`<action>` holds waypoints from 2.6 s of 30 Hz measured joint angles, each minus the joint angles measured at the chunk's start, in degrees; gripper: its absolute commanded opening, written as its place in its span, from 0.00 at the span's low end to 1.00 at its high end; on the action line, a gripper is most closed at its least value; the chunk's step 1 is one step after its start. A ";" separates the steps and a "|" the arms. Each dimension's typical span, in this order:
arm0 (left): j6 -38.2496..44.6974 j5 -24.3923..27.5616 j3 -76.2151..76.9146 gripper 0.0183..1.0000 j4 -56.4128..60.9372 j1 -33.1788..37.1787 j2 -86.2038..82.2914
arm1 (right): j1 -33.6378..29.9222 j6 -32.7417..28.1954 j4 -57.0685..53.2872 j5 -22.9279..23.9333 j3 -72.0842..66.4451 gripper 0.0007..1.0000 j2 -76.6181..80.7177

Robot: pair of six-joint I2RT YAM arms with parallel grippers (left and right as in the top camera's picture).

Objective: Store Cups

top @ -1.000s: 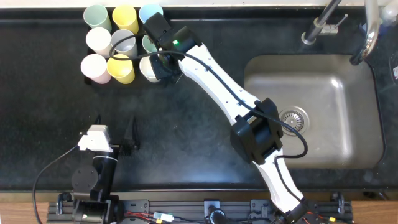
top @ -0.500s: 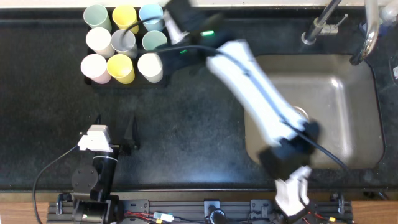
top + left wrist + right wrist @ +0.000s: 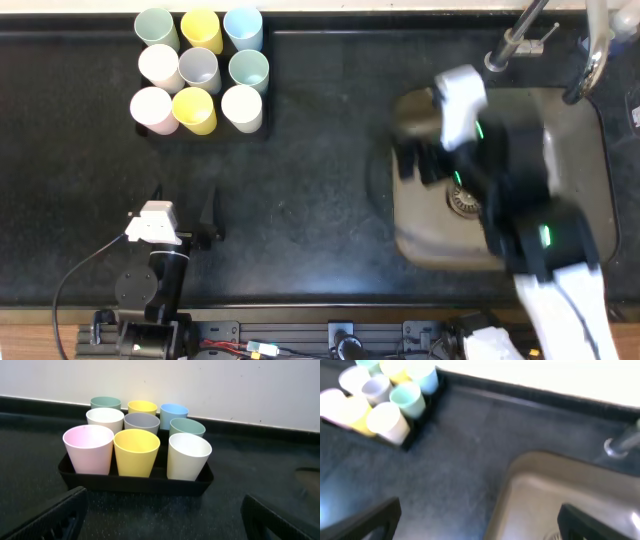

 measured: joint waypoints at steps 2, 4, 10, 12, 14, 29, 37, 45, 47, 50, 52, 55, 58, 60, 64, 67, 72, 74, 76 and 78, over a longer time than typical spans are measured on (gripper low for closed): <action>0.00 0.02 0.00 1.00 0.00 0.00 0.00 | -0.02 0.44 5.20 -0.46 -8.20 1.00 -6.84; 0.00 0.02 0.00 1.00 0.00 0.00 0.00 | -0.02 0.92 12.33 -0.87 -16.59 1.00 -13.31; 0.00 0.02 0.00 1.00 0.00 0.00 0.00 | -0.55 1.51 35.80 -1.09 -37.11 1.00 -28.59; 0.00 0.00 0.00 1.00 0.00 0.00 0.00 | -1.88 1.53 45.00 -1.09 -43.56 1.00 -34.23; 0.00 0.02 0.00 1.00 0.00 0.00 0.00 | -3.54 1.53 51.95 -1.14 -48.76 1.00 -39.08; 0.00 0.02 0.00 1.00 0.02 0.00 0.00 | -10.08 1.57 56.78 -1.09 -62.64 1.00 -55.32; 0.00 0.02 0.00 1.00 0.02 0.00 0.00 | -10.10 1.55 43.06 1.68 -62.64 1.00 -55.34; 0.00 0.02 0.00 1.00 0.02 0.00 0.00 | -10.10 1.57 42.88 3.89 -62.64 1.00 -55.36; 0.00 0.02 0.00 1.00 0.02 0.00 0.00 | -10.10 1.57 42.86 4.09 -62.64 1.00 -55.36; 0.00 0.02 0.00 1.00 0.02 0.00 0.00 | -10.10 1.57 42.84 4.09 -62.64 1.00 -55.36; 0.00 0.02 0.00 1.00 0.02 0.00 0.00 | -10.10 1.57 42.88 4.09 -62.64 1.00 -55.36; 0.00 0.00 0.00 1.00 0.02 0.00 0.00 | -10.10 1.57 42.88 4.09 -62.64 1.00 -55.36; 0.00 0.02 0.00 1.00 0.02 0.00 0.00 | -10.10 1.57 42.86 4.11 -62.64 1.00 -55.36; 0.00 0.02 0.00 1.00 0.02 0.00 0.00 | -10.10 1.57 42.86 4.09 -62.64 1.00 -55.36; 0.00 0.02 0.00 1.00 0.02 0.00 0.00 | -10.08 1.57 42.86 4.11 -62.64 1.00 -55.36; 0.00 0.02 0.00 1.00 0.02 0.00 0.00 | -10.08 1.57 42.88 4.13 -62.64 1.00 -55.36; 0.00 0.02 0.00 1.00 0.02 0.00 0.00 | -10.10 1.60 42.88 4.17 -62.64 1.00 -55.36; 0.00 0.02 0.00 1.00 0.02 0.00 0.00 | -10.10 1.57 42.86 4.24 -62.64 1.00 -55.36; 0.00 0.02 0.00 1.00 0.02 0.00 0.00 | -10.08 1.57 42.84 4.24 -62.64 1.00 -55.36; 0.00 0.02 0.00 1.00 0.02 0.00 0.00 | -10.08 1.55 42.86 4.24 -62.64 1.00 -55.36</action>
